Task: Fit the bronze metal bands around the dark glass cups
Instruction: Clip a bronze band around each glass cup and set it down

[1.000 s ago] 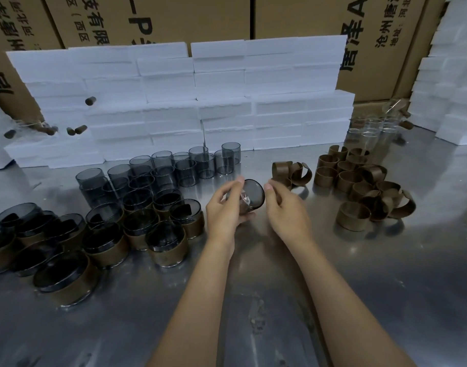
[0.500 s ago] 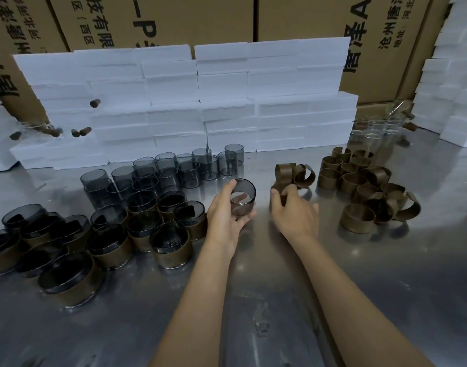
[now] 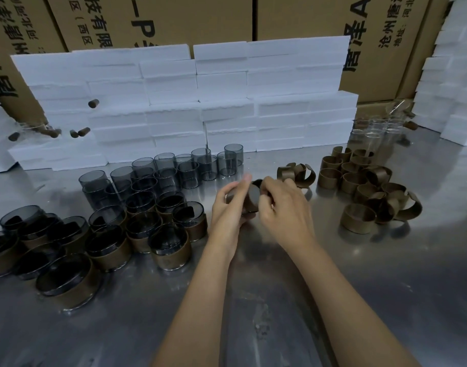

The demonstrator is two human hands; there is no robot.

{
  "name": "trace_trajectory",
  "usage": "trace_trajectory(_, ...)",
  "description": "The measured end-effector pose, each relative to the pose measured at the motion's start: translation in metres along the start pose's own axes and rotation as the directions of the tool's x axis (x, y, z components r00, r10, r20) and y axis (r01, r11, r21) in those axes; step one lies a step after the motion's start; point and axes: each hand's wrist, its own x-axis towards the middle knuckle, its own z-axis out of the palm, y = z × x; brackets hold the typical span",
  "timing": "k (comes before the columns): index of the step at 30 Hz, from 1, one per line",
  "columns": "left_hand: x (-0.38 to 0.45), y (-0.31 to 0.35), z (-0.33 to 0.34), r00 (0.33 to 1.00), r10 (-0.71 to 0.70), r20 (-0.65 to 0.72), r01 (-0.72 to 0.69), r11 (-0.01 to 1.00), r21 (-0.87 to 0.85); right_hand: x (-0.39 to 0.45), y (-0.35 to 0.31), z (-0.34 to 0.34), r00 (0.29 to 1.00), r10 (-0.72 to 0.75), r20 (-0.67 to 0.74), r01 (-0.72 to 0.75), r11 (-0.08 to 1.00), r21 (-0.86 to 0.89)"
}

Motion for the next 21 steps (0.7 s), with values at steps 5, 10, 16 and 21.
trace_trajectory(5, -0.001, 0.002, -0.001, 0.999, 0.006, 0.045, -0.008, 0.999, 0.041, 0.0, -0.002, 0.0, 1.0, 0.004, -0.001, -0.004, 1.0, -0.018)
trace_trajectory(10, -0.003, 0.002, 0.0, 0.996, -0.03, 0.08, 0.03, 1.0, -0.008, 0.002, -0.004, 0.002, 0.996, 0.085, -0.03, -0.082, 0.991, 0.109)
trace_trajectory(16, -0.001, 0.001, 0.001, 0.998, -0.053, 0.037, 0.057, 0.993, -0.105, 0.009, -0.014, -0.003, 0.899, 0.439, -0.003, -0.319, 0.659, 0.681)
trace_trajectory(21, -0.004, 0.001, 0.004, 0.992, -0.041, 0.123, 0.045, 0.998, -0.034, 0.008, -0.004, 0.003, 0.762, 0.458, 0.459, -0.636, 0.394, 0.663)
